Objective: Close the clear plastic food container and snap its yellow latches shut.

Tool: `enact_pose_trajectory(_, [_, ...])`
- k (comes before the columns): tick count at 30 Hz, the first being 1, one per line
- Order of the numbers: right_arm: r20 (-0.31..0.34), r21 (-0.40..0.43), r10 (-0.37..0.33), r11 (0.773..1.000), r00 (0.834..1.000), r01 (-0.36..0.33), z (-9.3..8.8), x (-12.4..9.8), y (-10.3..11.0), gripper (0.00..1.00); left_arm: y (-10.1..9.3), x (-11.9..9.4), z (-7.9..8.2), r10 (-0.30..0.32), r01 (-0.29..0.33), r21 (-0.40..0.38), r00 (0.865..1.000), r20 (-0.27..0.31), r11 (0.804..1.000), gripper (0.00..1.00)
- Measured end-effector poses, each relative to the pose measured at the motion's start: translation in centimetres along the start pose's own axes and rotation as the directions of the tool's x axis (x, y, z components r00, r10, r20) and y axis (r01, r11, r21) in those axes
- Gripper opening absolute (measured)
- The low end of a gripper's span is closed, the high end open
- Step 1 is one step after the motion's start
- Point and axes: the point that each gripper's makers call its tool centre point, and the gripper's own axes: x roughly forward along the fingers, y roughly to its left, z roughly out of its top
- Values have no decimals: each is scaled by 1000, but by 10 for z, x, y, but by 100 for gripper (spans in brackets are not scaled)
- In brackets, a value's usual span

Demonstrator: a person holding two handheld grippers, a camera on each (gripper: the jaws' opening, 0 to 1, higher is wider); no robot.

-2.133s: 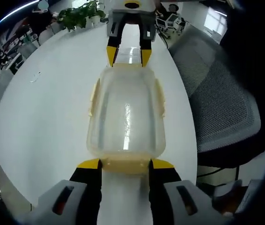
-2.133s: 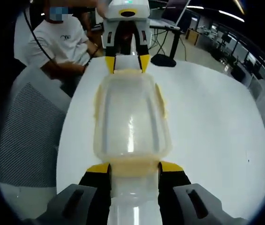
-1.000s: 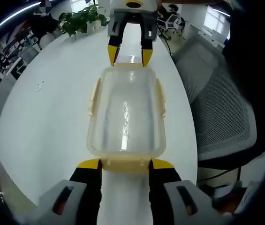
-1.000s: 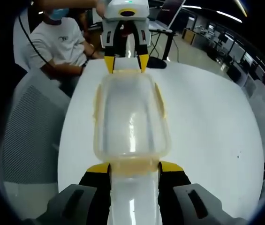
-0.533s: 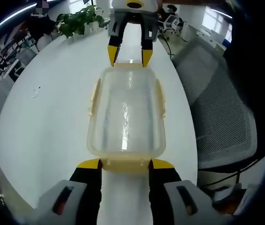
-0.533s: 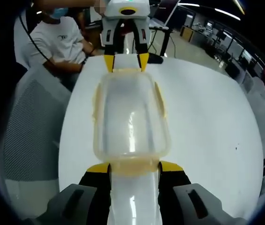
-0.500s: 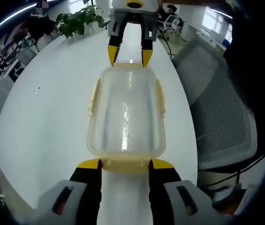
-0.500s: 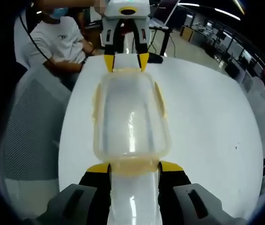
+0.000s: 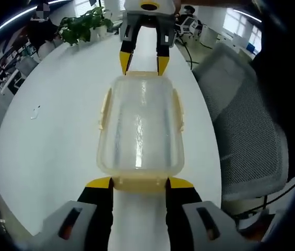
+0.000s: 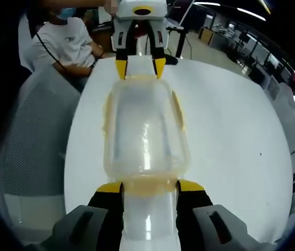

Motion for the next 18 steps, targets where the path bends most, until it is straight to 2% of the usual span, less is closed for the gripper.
enact_pose_trajectory(18, [-2,6,-7,1000,1000,7,-39,-21,-5,38,3,21,39,-7,7,2,1000,6,1000,37])
